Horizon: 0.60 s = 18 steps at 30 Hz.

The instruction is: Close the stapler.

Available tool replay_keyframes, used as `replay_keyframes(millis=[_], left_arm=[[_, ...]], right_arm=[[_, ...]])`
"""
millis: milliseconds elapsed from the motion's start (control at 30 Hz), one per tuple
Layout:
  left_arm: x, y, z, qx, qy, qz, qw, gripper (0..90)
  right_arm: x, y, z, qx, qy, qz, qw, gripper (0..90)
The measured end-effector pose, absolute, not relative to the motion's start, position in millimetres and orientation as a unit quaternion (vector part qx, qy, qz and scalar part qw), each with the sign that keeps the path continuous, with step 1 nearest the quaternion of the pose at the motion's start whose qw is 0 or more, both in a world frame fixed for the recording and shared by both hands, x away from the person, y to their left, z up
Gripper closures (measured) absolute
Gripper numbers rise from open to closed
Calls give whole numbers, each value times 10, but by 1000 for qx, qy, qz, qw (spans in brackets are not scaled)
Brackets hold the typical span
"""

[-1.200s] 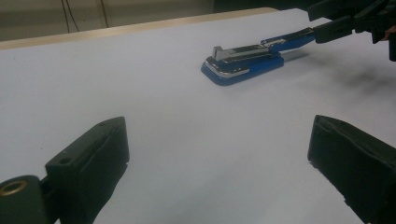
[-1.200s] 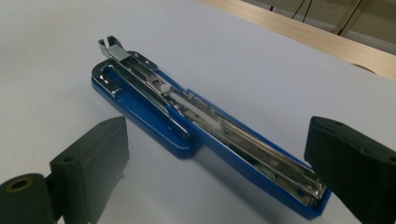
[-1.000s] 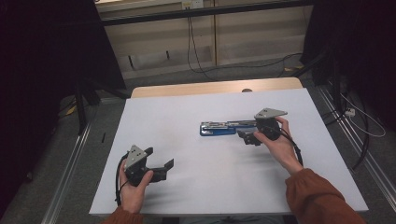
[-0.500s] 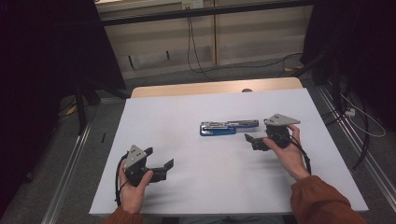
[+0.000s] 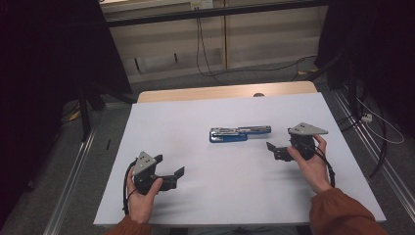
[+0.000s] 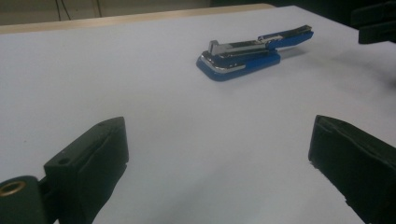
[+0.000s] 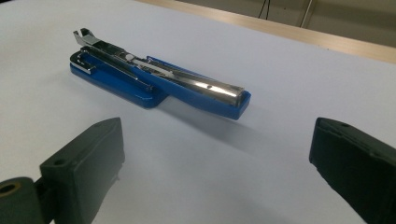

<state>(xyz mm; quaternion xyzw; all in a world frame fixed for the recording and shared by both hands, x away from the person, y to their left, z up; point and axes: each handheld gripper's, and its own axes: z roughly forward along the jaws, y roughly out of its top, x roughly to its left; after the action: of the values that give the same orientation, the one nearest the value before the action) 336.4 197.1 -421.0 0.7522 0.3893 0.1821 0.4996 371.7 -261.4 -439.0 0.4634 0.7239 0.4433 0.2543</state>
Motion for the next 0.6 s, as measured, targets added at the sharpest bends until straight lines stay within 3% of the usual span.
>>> replay_keyframes(millis=[233,600], left_arm=[[3417,1820,-4225,775,359,173,490,58],[3639,1675,-4340,782,362,150,485,80]], right_arm=[[3766,-2666,-4442,478,718,439,249,53],[3764,-2632,-4438,462,720,451,252,45]])
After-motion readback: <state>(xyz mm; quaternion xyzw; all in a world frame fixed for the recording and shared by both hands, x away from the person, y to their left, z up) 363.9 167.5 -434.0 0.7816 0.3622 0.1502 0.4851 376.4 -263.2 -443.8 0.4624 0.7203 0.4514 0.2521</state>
